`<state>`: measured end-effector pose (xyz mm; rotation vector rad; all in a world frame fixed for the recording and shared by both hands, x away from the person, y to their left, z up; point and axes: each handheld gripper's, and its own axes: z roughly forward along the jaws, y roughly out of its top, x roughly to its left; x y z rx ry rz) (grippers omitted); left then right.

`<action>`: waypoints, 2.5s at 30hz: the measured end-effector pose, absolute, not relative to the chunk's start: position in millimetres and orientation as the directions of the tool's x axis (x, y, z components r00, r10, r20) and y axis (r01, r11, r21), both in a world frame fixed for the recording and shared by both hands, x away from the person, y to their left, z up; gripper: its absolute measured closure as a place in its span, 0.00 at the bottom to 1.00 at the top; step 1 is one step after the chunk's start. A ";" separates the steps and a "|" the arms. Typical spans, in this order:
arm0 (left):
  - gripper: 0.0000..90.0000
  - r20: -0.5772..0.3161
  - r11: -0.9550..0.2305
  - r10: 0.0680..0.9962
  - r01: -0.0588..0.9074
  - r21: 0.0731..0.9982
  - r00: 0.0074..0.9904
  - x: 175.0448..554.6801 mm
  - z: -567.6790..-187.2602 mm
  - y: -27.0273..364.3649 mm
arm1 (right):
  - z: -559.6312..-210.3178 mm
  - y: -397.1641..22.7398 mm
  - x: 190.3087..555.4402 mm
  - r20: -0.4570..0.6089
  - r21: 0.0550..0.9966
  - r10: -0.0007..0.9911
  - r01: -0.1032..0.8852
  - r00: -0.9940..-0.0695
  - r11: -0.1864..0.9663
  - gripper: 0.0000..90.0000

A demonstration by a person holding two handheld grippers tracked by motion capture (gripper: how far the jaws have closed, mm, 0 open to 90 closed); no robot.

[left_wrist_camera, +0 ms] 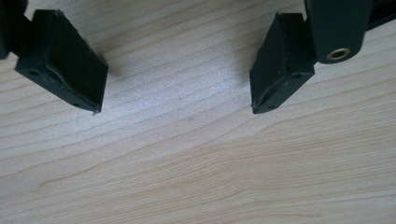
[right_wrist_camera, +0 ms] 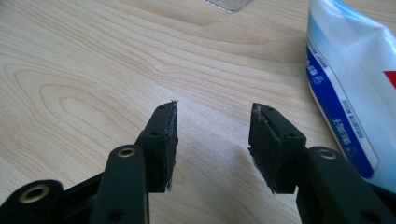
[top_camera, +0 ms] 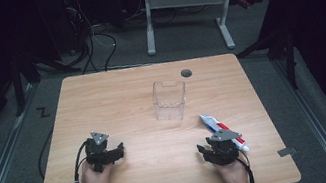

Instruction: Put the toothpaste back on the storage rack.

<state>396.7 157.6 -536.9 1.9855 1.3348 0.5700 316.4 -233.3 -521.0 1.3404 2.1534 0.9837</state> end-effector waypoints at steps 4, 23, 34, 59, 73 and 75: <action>0.22 -0.011 -0.252 0.925 0.633 0.732 0.381 397.0 -536.9 157.4 | -517.4 -237.5 310.8 -0.007 0.778 0.899 0.563 -0.438 0.280 0.61; 0.22 -0.010 -0.252 0.925 0.632 0.733 0.380 397.0 -537.0 157.4 | -516.6 -260.3 300.7 0.027 0.797 0.924 0.566 -0.382 0.211 0.62; 0.22 -0.010 -0.251 0.925 0.632 0.733 0.379 396.9 -536.9 157.2 | -506.5 -266.9 302.0 0.021 0.814 0.930 0.546 -0.366 0.196 0.60; 0.21 -0.010 -0.249 0.926 0.633 0.733 0.377 397.2 -537.0 156.6 | -484.9 -293.0 323.2 0.008 0.790 0.945 0.581 -0.326 0.194 0.50; 0.21 -0.010 -0.249 0.926 0.633 0.733 0.377 397.2 -537.0 156.6 | -482.7 -287.0 356.7 -0.045 0.695 0.930 0.657 -0.365 0.291 0.46; 0.21 -0.010 -0.249 0.926 0.633 0.733 0.377 397.2 -537.0 156.6 | -482.1 -284.9 361.0 -0.055 0.679 0.925 0.665 -0.377 0.312 0.47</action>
